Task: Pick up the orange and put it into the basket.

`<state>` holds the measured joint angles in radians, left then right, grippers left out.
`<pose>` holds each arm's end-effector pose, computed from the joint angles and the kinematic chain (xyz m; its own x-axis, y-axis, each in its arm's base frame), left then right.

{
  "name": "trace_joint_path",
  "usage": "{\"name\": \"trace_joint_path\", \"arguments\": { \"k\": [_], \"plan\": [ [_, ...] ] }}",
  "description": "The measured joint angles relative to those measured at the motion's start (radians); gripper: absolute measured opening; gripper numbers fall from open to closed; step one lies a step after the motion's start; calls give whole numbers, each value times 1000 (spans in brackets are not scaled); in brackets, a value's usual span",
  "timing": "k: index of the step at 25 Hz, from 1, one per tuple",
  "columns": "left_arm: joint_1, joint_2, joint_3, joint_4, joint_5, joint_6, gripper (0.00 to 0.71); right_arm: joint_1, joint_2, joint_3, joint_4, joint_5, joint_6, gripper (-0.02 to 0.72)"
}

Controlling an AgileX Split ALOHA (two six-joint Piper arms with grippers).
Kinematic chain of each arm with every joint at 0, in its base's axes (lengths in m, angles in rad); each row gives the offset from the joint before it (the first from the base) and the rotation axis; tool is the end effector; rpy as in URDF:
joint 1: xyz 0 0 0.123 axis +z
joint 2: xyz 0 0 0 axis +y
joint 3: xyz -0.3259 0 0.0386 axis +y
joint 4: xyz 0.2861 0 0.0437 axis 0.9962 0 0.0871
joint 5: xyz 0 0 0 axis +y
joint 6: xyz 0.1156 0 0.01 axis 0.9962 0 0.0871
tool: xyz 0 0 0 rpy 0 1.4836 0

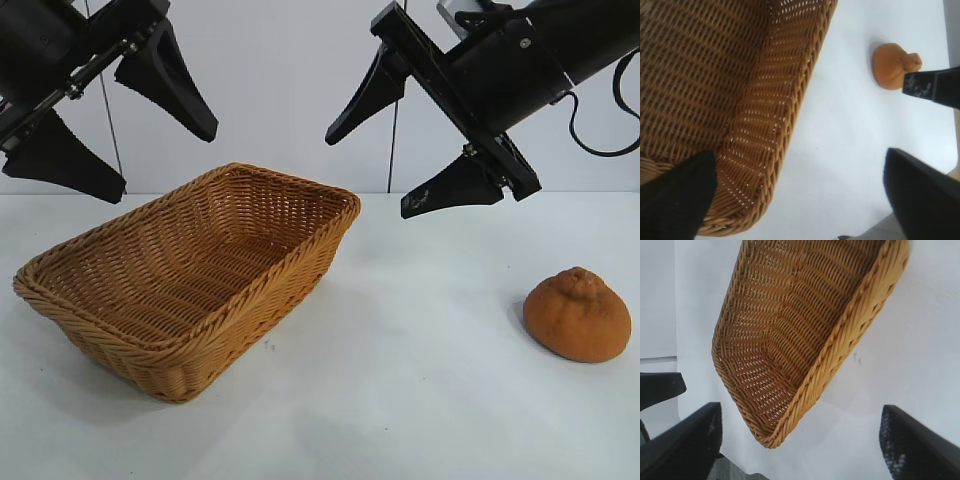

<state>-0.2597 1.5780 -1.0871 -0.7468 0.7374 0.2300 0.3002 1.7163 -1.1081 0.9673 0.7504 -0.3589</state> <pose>0.3442 -0.1464 0.2659 -0.9242 -0.0879 -0.3716 0.1451 0.8194 -0.5546 0.3594 0.1795 0.2311 -0.9591 0.0847 -0.2701 -0.1209 0.7402 0.6614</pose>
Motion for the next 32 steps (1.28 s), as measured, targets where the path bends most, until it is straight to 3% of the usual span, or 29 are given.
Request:
{"name": "trace_joint_path", "arguments": {
  "k": [13,19,25,32],
  "plan": [
    [10,-4,0,0,11,0,642,0,0,0,0,0,0,588],
    [116,-95,0,13,61,-38,642,0,0,0,0,0,0,588],
    [132,-180,0,183,122,-238,642,0,0,0,0,0,0,588],
    [134,-201,0,404,164,-638,642,0,0,0,1,1,0,588]
  ]
}}
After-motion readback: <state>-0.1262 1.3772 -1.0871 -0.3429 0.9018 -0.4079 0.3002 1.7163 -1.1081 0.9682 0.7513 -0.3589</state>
